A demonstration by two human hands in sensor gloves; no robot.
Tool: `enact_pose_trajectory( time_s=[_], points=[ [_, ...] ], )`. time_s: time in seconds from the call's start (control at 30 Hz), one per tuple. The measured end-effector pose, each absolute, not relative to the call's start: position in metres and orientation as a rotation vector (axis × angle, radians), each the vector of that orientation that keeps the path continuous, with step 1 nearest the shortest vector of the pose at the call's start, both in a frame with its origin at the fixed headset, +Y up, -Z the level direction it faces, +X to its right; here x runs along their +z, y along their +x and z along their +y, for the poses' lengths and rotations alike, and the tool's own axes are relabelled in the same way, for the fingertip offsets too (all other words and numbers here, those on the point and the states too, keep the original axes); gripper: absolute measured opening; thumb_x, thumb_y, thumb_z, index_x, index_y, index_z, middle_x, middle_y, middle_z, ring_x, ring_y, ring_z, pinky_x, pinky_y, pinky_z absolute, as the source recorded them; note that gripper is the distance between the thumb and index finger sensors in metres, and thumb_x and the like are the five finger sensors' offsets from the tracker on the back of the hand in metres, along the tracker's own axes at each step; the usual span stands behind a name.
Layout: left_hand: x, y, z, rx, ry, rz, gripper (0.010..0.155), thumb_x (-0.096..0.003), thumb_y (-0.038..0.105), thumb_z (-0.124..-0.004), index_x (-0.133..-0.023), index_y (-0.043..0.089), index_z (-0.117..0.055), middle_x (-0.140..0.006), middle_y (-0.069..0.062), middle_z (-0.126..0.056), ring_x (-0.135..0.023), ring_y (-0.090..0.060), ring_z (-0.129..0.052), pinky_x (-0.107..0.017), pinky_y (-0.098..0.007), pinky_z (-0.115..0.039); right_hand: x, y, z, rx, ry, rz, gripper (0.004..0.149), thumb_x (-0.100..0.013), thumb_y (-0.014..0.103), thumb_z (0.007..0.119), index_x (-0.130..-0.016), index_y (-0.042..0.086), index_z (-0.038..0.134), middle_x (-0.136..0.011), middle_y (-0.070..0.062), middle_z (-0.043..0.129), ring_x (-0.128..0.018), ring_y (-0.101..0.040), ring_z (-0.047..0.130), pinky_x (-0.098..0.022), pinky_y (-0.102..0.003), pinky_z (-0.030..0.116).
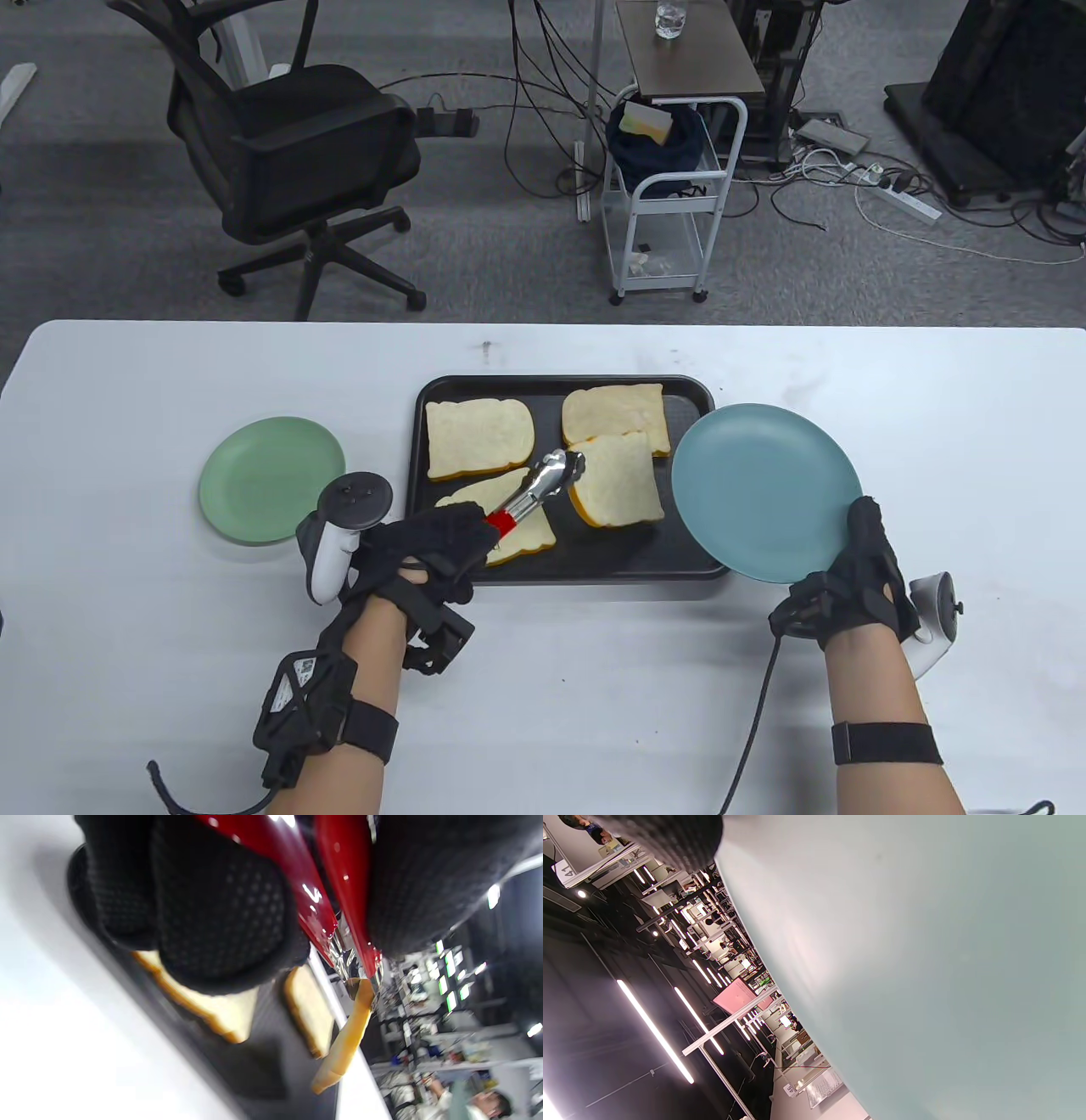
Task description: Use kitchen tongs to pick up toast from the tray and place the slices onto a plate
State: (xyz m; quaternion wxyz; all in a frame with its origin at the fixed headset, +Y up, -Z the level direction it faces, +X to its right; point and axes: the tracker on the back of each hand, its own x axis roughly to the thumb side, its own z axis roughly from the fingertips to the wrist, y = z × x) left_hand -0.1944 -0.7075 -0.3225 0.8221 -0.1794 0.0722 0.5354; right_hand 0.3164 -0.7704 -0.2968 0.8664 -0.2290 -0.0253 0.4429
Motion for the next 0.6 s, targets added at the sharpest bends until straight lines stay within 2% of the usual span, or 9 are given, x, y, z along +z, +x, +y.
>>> enact_pose_trajectory(
  time_s=[0.17,0.3,0.4,0.6],
  points=[
    [-0.321,-0.197,-0.668,1.329,-0.291,0.103,0.064,-0.0381,0.055,-0.095,-0.093,0.030,-0.075,-0.075,-0.008,-0.102,-0.031,-0.016,-0.108,-0.043,-0.043,-0.094,-0.296,0.317,-0.771,0.923,-0.491,-0.058,0.051,-0.050,0.053,0.061,-0.090,0.023,0.051,-0.082,-0.015,0.080,-0.050,-0.035,0.101,-0.032,-0.047,0.091],
    [-0.320,-0.174,-0.649,1.410,-0.318,-0.025,0.063,-0.0385,0.055,-0.095,-0.093,0.030,-0.075,-0.076,-0.008,-0.102,-0.031,-0.016,-0.109,-0.043,-0.043,-0.094,-0.296,0.318,-0.772,0.926,-0.490,-0.058,0.051,-0.050,0.053,0.061,-0.090,0.023,0.051,-0.082,-0.015,0.080,-0.050,-0.035,0.101,-0.032,-0.047,0.091],
    [-0.320,-0.149,-0.652,1.421,-0.379,-0.092,0.063,-0.0384,0.055,-0.095,-0.093,0.030,-0.075,-0.075,-0.008,-0.102,-0.031,-0.016,-0.109,-0.043,-0.043,-0.094,-0.296,0.318,-0.772,0.929,-0.489,-0.058,0.051,-0.050,0.053,0.061,-0.090,0.023,0.051,-0.082,-0.016,0.080,-0.050,-0.035,0.101,-0.032,-0.047,0.091],
    [-0.321,-0.102,-0.689,1.309,-0.505,-0.117,0.063,-0.0385,0.055,-0.095,-0.093,0.029,-0.076,-0.075,-0.009,-0.102,-0.030,-0.016,-0.109,-0.042,-0.043,-0.094,-0.296,0.319,-0.773,0.927,-0.492,-0.056,0.051,-0.050,0.053,0.061,-0.090,0.023,0.051,-0.082,-0.016,0.080,-0.050,-0.035,0.101,-0.032,-0.047,0.091]
  ],
)
